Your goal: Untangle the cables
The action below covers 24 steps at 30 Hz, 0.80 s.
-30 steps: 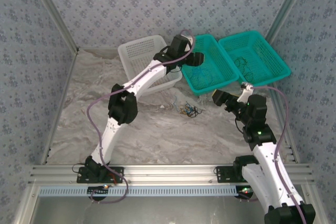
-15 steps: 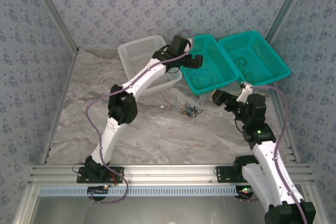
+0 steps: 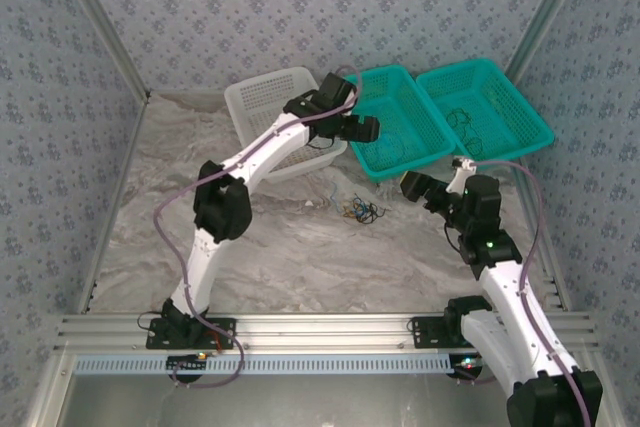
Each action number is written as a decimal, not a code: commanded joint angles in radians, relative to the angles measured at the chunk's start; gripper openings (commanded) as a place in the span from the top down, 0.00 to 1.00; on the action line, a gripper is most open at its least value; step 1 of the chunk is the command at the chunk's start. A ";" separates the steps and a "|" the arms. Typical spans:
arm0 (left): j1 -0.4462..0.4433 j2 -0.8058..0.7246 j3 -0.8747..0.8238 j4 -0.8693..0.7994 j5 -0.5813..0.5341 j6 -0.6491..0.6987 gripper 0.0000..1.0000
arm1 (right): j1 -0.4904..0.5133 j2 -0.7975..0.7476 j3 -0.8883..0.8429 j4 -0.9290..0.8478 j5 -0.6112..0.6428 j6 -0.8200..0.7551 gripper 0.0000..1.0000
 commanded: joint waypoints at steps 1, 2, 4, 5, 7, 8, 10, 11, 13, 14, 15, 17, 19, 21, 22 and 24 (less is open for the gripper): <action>-0.001 -0.135 -0.128 0.172 0.021 -0.056 0.01 | 0.014 0.020 0.049 -0.039 0.016 0.001 0.01; -0.004 -0.165 -0.181 0.222 0.023 -0.066 0.01 | 0.016 0.028 0.052 -0.042 0.017 0.005 0.01; -0.010 -0.215 -0.277 0.301 0.015 -0.084 0.01 | 0.023 0.049 0.048 -0.028 -0.008 0.011 0.01; -0.013 -0.239 -0.319 0.334 -0.002 -0.094 0.01 | 0.028 0.063 0.049 -0.020 -0.020 0.012 0.01; -0.021 -0.276 -0.377 0.371 -0.039 -0.109 0.01 | 0.042 0.092 0.055 -0.018 -0.017 0.019 0.01; -0.022 -0.295 -0.407 0.387 -0.061 -0.117 0.01 | 0.050 0.106 0.059 -0.016 -0.012 0.025 0.01; -0.026 -0.329 -0.463 0.416 -0.109 -0.135 0.01 | 0.065 0.134 0.063 -0.005 0.000 0.040 0.01; -0.027 -0.350 -0.497 0.435 -0.134 -0.149 0.01 | 0.074 0.148 0.069 -0.002 0.014 0.052 0.01; -0.027 -0.390 -0.569 0.482 -0.180 -0.188 0.01 | 0.094 0.167 0.073 0.003 0.043 0.069 0.01; -0.028 -0.410 -0.610 0.512 -0.199 -0.220 0.01 | 0.103 0.176 0.075 0.004 0.060 0.070 0.02; -0.028 -0.429 -0.648 0.548 -0.204 -0.242 0.01 | 0.115 0.190 0.076 0.003 0.079 0.100 0.02; -0.028 -0.455 -0.708 0.605 -0.208 -0.273 0.01 | 0.134 0.207 0.076 0.001 0.116 0.121 0.02; -0.028 -0.473 -0.745 0.629 -0.217 -0.298 0.01 | 0.149 0.221 0.072 0.004 0.144 0.141 0.02; -0.028 -0.487 -0.774 0.644 -0.223 -0.321 0.01 | 0.166 0.227 0.065 0.016 0.172 0.157 0.03; -0.030 -0.493 -0.787 0.650 -0.224 -0.331 0.01 | 0.174 0.231 0.063 0.021 0.183 0.162 0.03; -0.035 -0.508 -0.819 0.667 -0.235 -0.351 0.00 | 0.191 0.231 0.053 0.032 0.204 0.166 0.03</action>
